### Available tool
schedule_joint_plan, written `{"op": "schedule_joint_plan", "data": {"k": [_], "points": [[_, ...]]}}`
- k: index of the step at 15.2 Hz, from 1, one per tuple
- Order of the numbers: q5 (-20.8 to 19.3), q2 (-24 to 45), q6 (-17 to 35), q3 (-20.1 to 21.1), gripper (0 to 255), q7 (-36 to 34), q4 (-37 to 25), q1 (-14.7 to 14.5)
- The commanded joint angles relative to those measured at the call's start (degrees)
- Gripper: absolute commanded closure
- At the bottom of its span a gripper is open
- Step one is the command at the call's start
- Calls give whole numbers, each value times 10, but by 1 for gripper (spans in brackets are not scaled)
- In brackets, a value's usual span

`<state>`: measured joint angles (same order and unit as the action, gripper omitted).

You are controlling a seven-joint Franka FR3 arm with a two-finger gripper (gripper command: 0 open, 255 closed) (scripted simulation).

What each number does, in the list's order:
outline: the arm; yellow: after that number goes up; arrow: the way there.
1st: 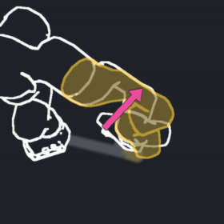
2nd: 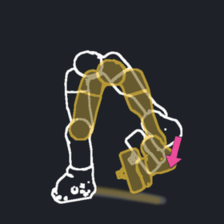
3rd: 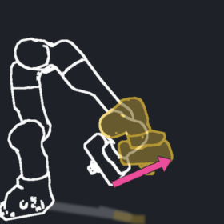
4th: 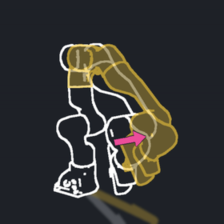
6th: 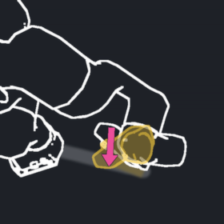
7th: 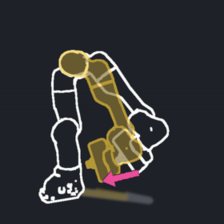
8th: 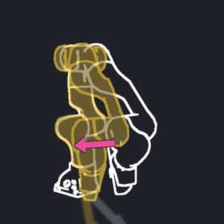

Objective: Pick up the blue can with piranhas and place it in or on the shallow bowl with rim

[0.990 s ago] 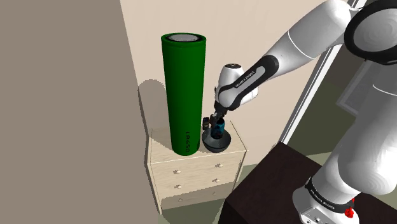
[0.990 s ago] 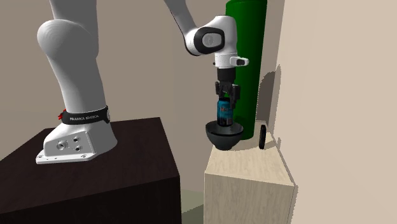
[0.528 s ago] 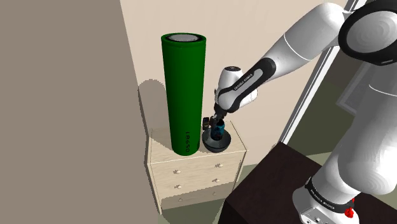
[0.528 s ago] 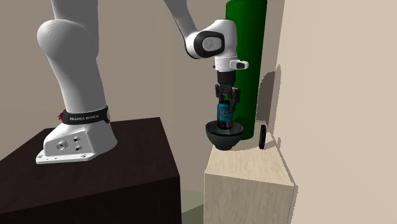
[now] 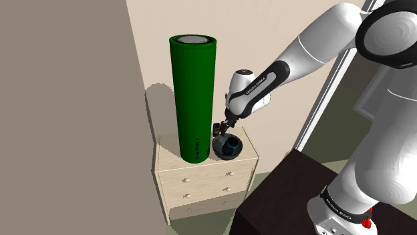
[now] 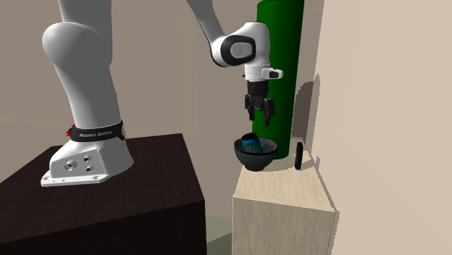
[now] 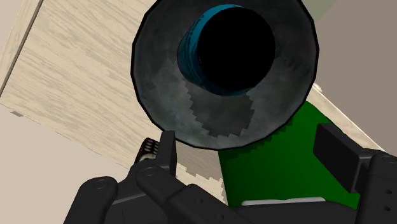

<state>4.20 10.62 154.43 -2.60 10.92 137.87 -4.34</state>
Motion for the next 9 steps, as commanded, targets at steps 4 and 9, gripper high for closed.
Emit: {"op": "schedule_joint_plan", "data": {"k": [4,9], "points": [[-13,-71,-69,-5,0,-9,2,-1],[-13,-71,-69,-4,0,-9,2,-1]]}}
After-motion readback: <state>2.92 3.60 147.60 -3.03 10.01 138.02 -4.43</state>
